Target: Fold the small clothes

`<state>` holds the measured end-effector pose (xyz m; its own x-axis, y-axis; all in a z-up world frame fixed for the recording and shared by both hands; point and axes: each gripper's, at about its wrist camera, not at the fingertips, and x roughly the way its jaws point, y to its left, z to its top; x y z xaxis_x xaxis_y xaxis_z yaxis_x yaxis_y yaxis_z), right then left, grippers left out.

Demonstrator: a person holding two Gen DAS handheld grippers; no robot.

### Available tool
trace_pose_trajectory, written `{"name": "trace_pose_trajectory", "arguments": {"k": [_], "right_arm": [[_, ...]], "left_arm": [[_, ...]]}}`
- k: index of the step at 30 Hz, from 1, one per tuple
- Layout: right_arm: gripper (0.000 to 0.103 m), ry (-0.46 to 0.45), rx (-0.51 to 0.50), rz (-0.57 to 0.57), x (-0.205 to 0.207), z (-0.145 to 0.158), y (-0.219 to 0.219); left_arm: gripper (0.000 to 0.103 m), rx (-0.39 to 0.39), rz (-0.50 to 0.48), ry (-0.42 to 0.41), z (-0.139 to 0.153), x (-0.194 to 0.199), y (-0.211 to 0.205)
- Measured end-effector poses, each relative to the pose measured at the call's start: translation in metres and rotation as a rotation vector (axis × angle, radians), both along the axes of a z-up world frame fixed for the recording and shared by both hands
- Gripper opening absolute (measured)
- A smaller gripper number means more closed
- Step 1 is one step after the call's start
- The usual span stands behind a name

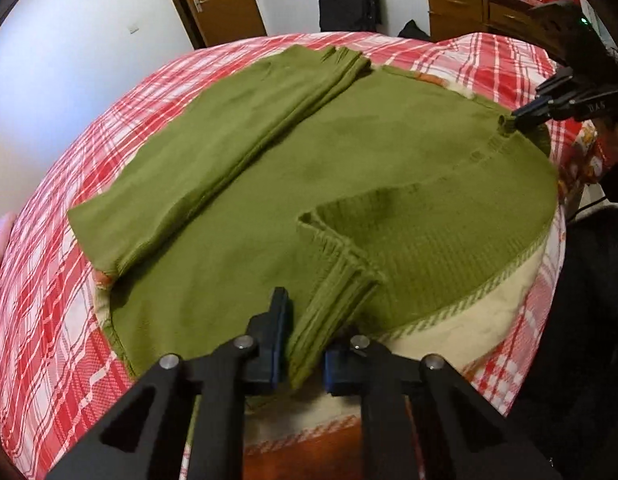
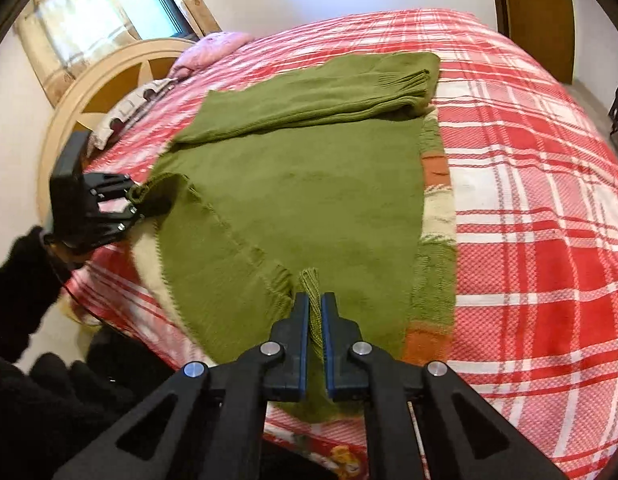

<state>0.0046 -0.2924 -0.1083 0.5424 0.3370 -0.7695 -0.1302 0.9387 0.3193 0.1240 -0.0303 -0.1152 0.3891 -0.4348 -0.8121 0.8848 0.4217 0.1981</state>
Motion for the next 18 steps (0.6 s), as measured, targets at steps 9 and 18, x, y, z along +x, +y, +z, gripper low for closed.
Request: {"name": "trace_pose_trajectory", "arguments": {"k": [9,18], "right_arm": [[0.071,0.0,-0.025,0.073,0.012,0.004,0.007],[0.049,0.059,-0.134,0.134,0.013,-0.014,0.022]], "left_arm": [[0.016,-0.054,0.068,0.027,-0.004,-0.001,0.002],[0.018,-0.053,0.072,0.021,-0.004,-0.001,0.001]]}}
